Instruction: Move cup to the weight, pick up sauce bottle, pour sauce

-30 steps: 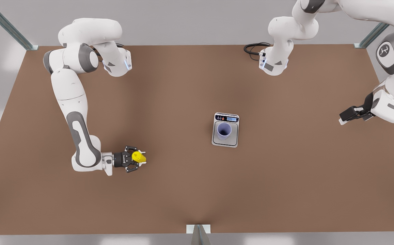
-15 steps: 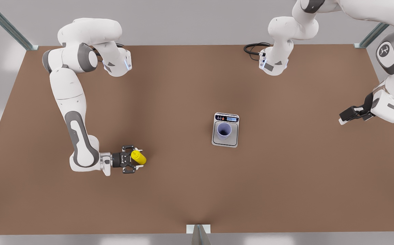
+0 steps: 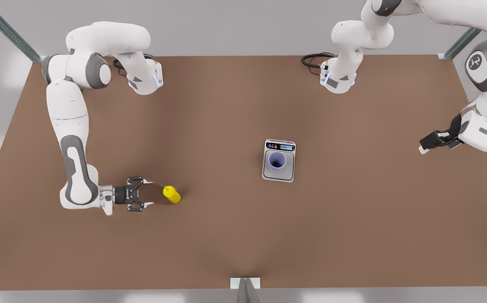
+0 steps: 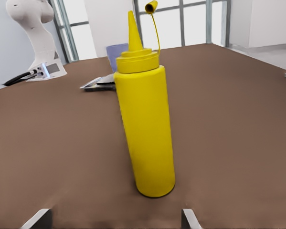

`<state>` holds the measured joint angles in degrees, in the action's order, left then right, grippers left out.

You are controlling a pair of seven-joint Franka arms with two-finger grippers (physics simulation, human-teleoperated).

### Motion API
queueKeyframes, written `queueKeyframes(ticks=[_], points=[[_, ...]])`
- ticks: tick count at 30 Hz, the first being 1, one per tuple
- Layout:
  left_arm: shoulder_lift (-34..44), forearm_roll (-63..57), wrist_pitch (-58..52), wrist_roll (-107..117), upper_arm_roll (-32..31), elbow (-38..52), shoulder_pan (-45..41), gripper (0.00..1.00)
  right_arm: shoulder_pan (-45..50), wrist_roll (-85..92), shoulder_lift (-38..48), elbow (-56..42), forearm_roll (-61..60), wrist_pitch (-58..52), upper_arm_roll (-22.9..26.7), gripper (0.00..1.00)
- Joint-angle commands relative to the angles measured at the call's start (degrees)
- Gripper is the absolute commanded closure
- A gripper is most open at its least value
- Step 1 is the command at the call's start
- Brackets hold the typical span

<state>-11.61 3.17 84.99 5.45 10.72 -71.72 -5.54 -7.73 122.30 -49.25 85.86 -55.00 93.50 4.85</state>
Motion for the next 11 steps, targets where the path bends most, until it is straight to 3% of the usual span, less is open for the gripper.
queueKeyframes(ticks=[1, 4, 7, 9, 11], points=[[0.0, 0.0, 0.0, 0.0, 0.0, 0.0, 0.0, 0.0, 0.3, -7.8, 1.3, -1.8, 3.5, -0.6, 2.0, 0.0], [-0.1, 0.0, 0.1, 0.0, 0.0, 0.0, 0.0, 0.0, 0.7, -64.9, 13.8, -9.3, 27.7, -1.0, 2.1, 0.0], [-0.1, 0.0, 0.1, -0.1, 0.0, 0.0, -0.2, 0.0, 6.9, -104.6, 27.3, -8.6, 47.5, -0.9, 2.1, 0.0], [-0.1, 0.0, 0.1, 0.0, -0.1, 0.0, -0.2, 0.0, 6.9, -108.9, 37.9, 0.0, 49.0, -0.4, 2.1, 0.0], [0.0, 0.0, -0.3, 0.1, -0.1, -0.1, -0.2, 0.0, 7.0, -109.3, 40.4, 1.6, 49.1, -0.1, 2.0, 0.0]])
